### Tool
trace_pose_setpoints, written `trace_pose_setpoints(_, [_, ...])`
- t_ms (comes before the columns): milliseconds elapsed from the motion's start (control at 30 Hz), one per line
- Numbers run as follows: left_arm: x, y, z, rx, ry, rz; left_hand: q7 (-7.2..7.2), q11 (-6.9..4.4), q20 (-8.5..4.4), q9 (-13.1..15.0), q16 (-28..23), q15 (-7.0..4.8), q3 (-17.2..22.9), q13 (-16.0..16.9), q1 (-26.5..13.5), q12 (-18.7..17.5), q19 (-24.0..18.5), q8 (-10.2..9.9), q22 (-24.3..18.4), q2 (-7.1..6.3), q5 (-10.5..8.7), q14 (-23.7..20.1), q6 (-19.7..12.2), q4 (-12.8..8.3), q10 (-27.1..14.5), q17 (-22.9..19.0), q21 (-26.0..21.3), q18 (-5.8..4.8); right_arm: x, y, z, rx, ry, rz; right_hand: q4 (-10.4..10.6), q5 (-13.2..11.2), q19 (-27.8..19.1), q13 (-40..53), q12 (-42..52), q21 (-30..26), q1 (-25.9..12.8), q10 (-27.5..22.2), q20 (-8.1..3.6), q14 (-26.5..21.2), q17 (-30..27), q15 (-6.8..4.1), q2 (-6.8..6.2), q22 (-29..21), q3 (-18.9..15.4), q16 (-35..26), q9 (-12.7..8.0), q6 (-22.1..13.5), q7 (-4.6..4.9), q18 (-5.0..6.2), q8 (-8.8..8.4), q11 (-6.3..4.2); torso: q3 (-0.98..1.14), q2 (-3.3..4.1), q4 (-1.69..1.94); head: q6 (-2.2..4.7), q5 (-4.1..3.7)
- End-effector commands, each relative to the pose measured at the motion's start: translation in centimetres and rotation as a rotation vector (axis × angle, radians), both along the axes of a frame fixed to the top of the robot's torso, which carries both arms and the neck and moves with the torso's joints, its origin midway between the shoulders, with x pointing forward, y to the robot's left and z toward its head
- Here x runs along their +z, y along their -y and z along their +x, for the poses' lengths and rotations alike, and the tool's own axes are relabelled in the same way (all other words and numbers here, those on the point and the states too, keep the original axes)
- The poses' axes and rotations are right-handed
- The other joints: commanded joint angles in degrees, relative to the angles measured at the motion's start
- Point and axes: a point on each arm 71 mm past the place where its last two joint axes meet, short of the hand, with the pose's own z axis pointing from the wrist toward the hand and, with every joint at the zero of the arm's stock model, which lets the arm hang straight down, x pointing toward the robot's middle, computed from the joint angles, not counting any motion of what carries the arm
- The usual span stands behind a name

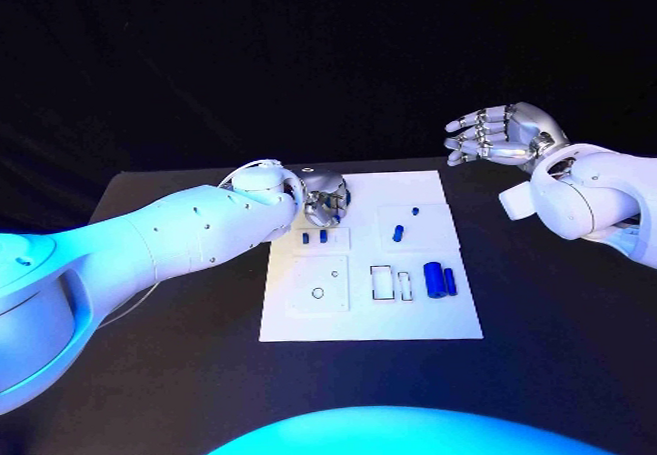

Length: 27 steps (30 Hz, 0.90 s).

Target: Assemble the parts on the task board

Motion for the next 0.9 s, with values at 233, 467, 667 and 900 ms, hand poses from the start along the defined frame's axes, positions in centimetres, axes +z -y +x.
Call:
trace_pose_setpoints(233, [-0.30, 0.17, -0.18, -0.009, -0.008, 0.000, 0.03, -0.88, -0.33, 2.1, 1.9, -0.50, 0.6, 0.0, 0.5, -0.9, 3.3, 0.1, 2.4, 1.06, -0.75, 1.7, 1.6, -1.3, 2.8, 2.5, 2.4, -1.53, -0.01, -0.11, -0.02, 0.005, 0.001, 0.001, 0.2, 0.3, 1.1, -0.4, -0.9, 0.2, -1.0, 0.9, -0.14, 0.9, -0.5, -0.31, 0.20, -0.3, 1.9, -0.5, -0.3, 0.5, 1.22, 1.55, -1.00, -0.19, 0.00, -0.01, 0.00, -0.04, -0.05])
trace_pose_setpoints(467, [-0.32, 0.14, -0.16, -0.011, -0.008, 0.000, 0.07, -0.86, -0.44, 2.2, 1.9, -0.55, 0.6, 0.0, 0.5, -1.4, 3.5, -0.1, 2.6, 0.96, -0.77, 1.9, 1.4, -1.5, 3.0, 2.6, 2.6, -1.57, -0.01, -0.12, -0.02, 0.006, 0.001, 0.002, 0.2, 0.3, 1.2, -0.4, -0.9, 0.2, -1.0, 0.9, -0.15, 0.9, -0.5, -0.32, 0.21, -0.3, 1.9, -0.5, -0.3, 0.5, 1.21, 1.55, -0.99, -0.20, 0.00, -0.02, 0.02, -0.05, -0.07])
trace_pose_setpoints(667, [-0.25, 0.05, -0.14, -0.010, 0.003, -0.008, 0.08, -0.89, -0.48, 2.3, 1.9, -0.59, 0.7, -0.1, 0.6, -1.9, 3.9, -0.2, 2.9, 1.05, -0.80, 2.2, 1.6, -1.6, 3.5, 2.8, 3.0, -1.68, -0.01, -0.12, -0.03, 0.006, 0.001, 0.002, 0.2, 0.3, 1.2, -0.4, -0.9, 0.2, -1.0, 0.9, -0.15, 0.9, -0.5, -0.32, 0.21, -0.3, 1.9, -0.5, -0.3, 0.5, 1.21, 1.55, -0.99, -0.20, 0.01, -0.03, 0.01, 0.02, -0.03])
trace_pose_setpoints(900, [0.01, -0.28, -0.23, -0.008, 0.014, -0.031, 0.05, -0.96, -0.51, 2.5, 1.9, -0.67, 0.7, -0.1, 0.7, -2.2, 4.3, -0.2, 3.3, 1.16, -0.78, 2.5, 1.9, -1.7, 4.0, 3.1, 3.5, -1.79, -0.01, -0.14, -0.03, 0.007, 0.001, 0.002, 0.1, 0.3, 1.2, -0.4, -0.9, 0.2, -1.1, 1.0, -0.16, 0.9, -0.5, -0.34, 0.21, -0.4, 2.0, -0.5, -0.3, 0.6, 1.19, 1.56, -0.98, -0.22, 0.04, -0.04, -0.08, 0.21, 0.10])
